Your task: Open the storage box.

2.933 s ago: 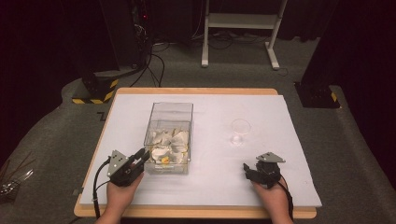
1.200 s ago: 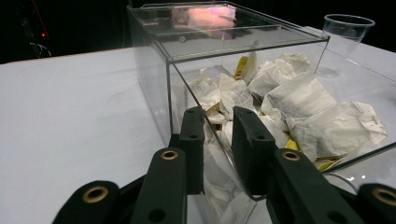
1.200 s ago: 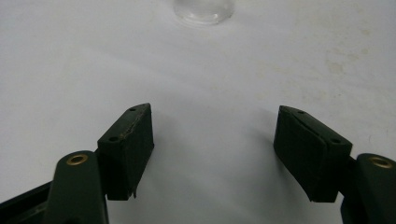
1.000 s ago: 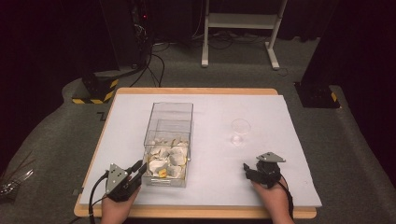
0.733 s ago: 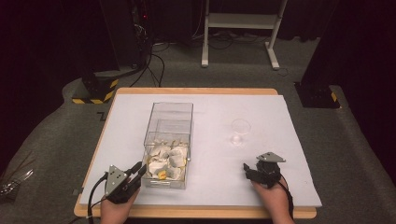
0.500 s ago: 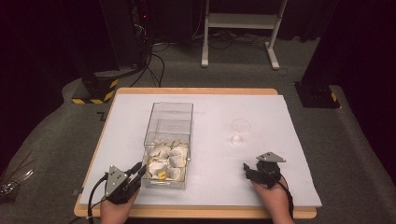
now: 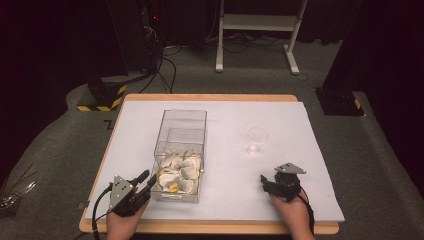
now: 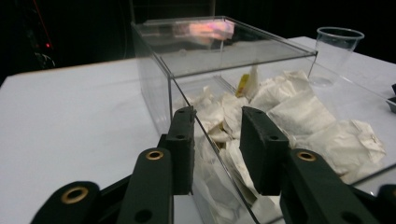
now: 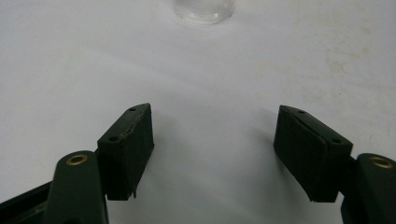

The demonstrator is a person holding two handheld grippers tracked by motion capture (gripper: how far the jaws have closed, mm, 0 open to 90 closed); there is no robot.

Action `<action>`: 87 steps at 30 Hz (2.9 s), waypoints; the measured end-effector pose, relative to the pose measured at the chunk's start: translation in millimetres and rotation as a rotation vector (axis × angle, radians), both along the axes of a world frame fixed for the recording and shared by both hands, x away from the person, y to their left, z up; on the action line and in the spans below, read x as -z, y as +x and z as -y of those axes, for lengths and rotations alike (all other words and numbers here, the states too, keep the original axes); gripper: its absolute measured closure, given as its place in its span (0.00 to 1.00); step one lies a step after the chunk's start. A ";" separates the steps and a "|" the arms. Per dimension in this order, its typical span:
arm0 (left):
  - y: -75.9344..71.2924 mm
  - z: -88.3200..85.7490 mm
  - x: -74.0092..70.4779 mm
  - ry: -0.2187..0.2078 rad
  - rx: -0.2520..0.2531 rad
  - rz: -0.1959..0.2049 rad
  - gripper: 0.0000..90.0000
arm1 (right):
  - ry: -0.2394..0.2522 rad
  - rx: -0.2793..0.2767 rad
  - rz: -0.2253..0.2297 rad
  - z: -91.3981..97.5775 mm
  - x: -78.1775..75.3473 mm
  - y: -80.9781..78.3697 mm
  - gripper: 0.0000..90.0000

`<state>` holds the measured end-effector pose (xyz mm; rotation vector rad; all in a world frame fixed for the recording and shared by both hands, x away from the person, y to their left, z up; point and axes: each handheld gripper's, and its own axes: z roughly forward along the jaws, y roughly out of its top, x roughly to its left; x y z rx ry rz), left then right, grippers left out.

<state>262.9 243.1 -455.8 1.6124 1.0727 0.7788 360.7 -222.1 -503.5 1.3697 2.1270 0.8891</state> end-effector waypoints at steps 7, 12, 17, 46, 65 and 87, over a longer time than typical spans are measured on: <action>7.0 -12.8 -5.1 0.010 -0.004 0.017 0.66 | -0.001 -0.002 0.001 0.2 -0.1 0.3 0.31; 20.2 -30.7 -0.2 0.002 -0.036 -0.017 0.63 | -0.001 -0.028 0.012 -1.6 -1.3 -2.1 0.34; 30.9 -42.7 8.9 0.014 -0.049 -0.049 0.61 | 0.010 -0.049 0.024 -5.8 -3.8 -4.2 0.34; 61.2 -55.3 48.0 0.064 -0.019 -0.216 0.55 | 0.149 -0.286 0.141 -74.8 -54.0 -15.1 0.37; 60.9 -55.4 48.1 0.061 -0.041 -0.217 0.51 | 0.241 -0.451 0.185 -133.0 -86.3 -27.5 0.41; 61.9 -55.4 48.2 0.060 -0.027 -0.225 0.49 | 0.187 -0.597 0.155 -203.2 -92.4 -32.5 0.48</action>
